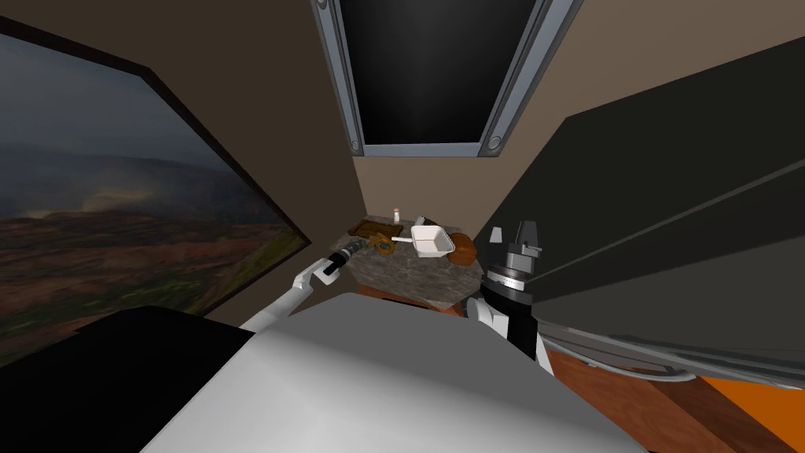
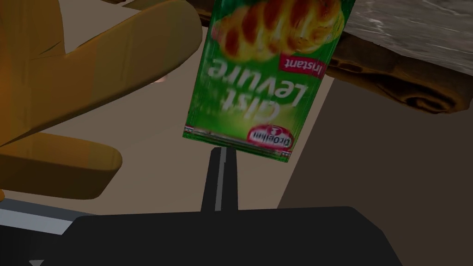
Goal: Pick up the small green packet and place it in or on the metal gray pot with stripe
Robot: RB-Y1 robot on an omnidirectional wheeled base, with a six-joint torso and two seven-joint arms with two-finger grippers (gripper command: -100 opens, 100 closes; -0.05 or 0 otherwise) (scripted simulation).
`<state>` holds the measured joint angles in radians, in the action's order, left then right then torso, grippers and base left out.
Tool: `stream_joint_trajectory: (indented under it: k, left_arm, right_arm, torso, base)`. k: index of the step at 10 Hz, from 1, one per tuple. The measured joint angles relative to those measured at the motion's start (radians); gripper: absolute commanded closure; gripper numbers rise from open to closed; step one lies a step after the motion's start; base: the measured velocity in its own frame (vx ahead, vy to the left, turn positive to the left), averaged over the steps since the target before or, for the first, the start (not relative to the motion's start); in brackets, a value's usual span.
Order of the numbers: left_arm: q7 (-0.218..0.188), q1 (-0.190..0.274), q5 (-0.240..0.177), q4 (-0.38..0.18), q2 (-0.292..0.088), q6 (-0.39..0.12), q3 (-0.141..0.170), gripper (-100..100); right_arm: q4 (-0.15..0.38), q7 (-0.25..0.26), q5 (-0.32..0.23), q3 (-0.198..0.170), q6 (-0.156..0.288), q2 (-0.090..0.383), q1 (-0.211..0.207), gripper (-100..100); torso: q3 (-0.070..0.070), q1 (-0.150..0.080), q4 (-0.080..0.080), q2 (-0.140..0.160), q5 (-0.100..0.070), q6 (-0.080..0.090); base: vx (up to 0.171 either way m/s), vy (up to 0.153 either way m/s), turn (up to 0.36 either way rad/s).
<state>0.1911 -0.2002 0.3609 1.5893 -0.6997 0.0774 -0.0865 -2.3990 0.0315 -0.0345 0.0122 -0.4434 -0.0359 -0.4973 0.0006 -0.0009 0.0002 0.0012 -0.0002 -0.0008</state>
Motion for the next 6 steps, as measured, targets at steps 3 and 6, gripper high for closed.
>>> stream_joint_trajectory:
  k: [3,6]
  left_arm:
    - [0.0,0.0,0.0,0.0,0.0,0.0,0.0,-100]
    - [0.008,0.037,-0.03,-0.034,-0.012,-0.062,0.015,-100]
  right_arm:
    - [0.0,0.0,0.0,0.0,0.0,0.0,0.0,0]
    - [0.0,0.0,0.0,0.0,0.0,0.0,0.0,0]
  torso:
    - [0.0,0.0,0.0,0.0,0.0,0.0]
    - [0.003,0.002,0.001,0.005,0.0,0.0]
  base:
    - [-0.011,0.008,-0.001]
    - [-0.075,0.033,-0.025]
